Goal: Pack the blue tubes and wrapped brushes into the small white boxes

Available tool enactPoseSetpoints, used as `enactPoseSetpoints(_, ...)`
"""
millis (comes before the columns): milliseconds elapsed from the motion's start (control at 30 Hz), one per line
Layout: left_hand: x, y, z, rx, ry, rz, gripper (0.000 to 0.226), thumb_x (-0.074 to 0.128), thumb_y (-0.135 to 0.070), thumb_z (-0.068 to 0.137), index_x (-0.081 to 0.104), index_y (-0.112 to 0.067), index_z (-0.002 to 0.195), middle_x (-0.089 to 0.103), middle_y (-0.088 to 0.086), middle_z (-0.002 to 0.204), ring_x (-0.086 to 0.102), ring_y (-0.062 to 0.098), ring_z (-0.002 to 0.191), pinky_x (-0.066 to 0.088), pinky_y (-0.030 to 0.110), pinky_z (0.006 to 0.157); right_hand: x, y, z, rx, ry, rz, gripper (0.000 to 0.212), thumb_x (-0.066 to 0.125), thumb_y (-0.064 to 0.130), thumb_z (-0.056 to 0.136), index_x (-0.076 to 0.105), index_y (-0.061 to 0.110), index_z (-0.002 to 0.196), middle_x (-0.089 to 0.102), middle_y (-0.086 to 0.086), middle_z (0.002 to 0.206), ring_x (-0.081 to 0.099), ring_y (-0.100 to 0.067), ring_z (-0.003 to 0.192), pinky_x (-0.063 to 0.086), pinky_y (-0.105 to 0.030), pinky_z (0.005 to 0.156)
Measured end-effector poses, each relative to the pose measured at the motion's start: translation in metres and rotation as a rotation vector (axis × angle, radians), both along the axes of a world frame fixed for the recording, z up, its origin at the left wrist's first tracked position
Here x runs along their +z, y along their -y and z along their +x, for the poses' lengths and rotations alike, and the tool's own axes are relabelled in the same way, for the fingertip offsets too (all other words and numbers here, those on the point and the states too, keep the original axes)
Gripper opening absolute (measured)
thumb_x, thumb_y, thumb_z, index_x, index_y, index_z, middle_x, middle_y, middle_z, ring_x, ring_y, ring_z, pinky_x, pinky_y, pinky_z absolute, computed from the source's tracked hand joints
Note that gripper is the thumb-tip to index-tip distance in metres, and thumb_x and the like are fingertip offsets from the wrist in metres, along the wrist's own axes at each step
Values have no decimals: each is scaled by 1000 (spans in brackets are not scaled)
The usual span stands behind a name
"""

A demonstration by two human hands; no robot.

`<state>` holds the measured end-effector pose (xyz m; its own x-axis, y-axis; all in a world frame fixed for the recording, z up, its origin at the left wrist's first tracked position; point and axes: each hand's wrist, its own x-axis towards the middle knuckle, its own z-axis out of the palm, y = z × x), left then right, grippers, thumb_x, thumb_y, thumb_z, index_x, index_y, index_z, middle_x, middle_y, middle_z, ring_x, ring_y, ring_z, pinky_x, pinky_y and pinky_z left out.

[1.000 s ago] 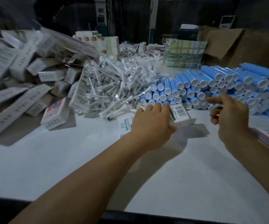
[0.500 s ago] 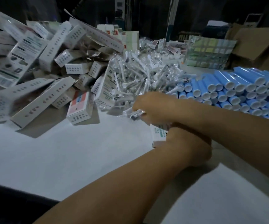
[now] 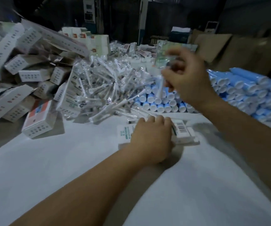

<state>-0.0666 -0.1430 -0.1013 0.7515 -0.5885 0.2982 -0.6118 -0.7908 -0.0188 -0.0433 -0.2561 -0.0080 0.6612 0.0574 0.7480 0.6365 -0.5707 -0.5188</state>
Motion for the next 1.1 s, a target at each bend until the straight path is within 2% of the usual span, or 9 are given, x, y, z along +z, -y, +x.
enactPoseSetpoints(133, 2, 1, 2, 8, 26, -85, 63, 45, -53, 90, 29, -18, 139, 45, 5, 133, 42, 27, 120, 33, 42, 95, -26, 74, -24, -198, -133, 738, 20, 59, -1, 87, 51, 16, 94, 57, -5, 62, 56, -11, 44, 49, -24, 43)
enactPoseSetpoints(267, 0, 0, 4, 51, 53, -175, 67, 44, -57, 89, 22, -23, 142, 44, -1, 133, 42, 23, 119, 33, 37, 94, -70, 96, -30, -258, -332, 969, 13, 59, -3, 88, 52, 8, 90, 57, -12, 62, 58, -12, 43, 51, -24, 44)
enactPoseSetpoints(433, 0, 3, 3, 81, 102, -221, 67, 43, -60, 87, 24, -25, 140, 46, -4, 128, 43, 20, 114, 34, 34, 91, -83, 83, -25, -373, -318, 743, 15, 71, 9, 82, 58, 15, 76, 67, 5, 60, 60, 2, 50, 44, -14, 49)
enactPoseSetpoints(533, -1, 6, 3, 79, 114, -223, 65, 43, -60, 87, 25, -25, 139, 46, -4, 127, 44, 20, 112, 35, 35, 90, -86, 71, -25, -406, -280, 715, 18, 75, 15, 79, 59, 19, 73, 67, 5, 68, 62, -3, 61, 47, -15, 59)
enactPoseSetpoints(733, -1, 12, 1, 86, 130, -214, 70, 45, -60, 85, 27, -22, 141, 48, -2, 127, 45, 20, 112, 35, 36, 91, -90, 50, -32, -418, -277, 511, 21, 71, 27, 84, 67, 19, 65, 64, -1, 80, 66, -26, 87, 56, -40, 73)
enactPoseSetpoints(833, 0, 11, 3, 103, 132, -211, 70, 46, -59, 85, 29, -21, 141, 48, 0, 127, 45, 22, 116, 35, 36, 91, -87, 46, -34, -294, -347, 593, 29, 53, 32, 96, 68, 21, 74, 70, 11, 71, 69, -7, 71, 52, -18, 58)
enactPoseSetpoints(967, 0, 5, 9, 155, 131, -208, 71, 47, -59, 87, 26, -21, 142, 46, 2, 131, 43, 25, 118, 36, 38, 91, -85, 59, -41, -380, -202, 539, 26, 46, 20, 99, 72, 14, 98, 58, 15, 92, 54, 15, 80, 36, 2, 69)
enactPoseSetpoints(1033, 1, 3, 12, 205, 132, -231, 73, 47, -59, 87, 24, -19, 144, 45, 3, 134, 43, 27, 120, 36, 40, 91, -86, 60, -45, -412, -184, 476, 25, 47, 20, 98, 71, 11, 99, 56, 7, 96, 52, 14, 79, 37, -1, 72)
enactPoseSetpoints(1100, 3, 2, 14, 250, 134, -265, 71, 47, -57, 88, 25, -19, 144, 45, 4, 135, 43, 28, 119, 36, 41, 90, -90, 55, -47, -391, -209, 444, 26, 50, 20, 97, 70, 4, 92, 62, -1, 92, 57, 2, 79, 45, -18, 78)
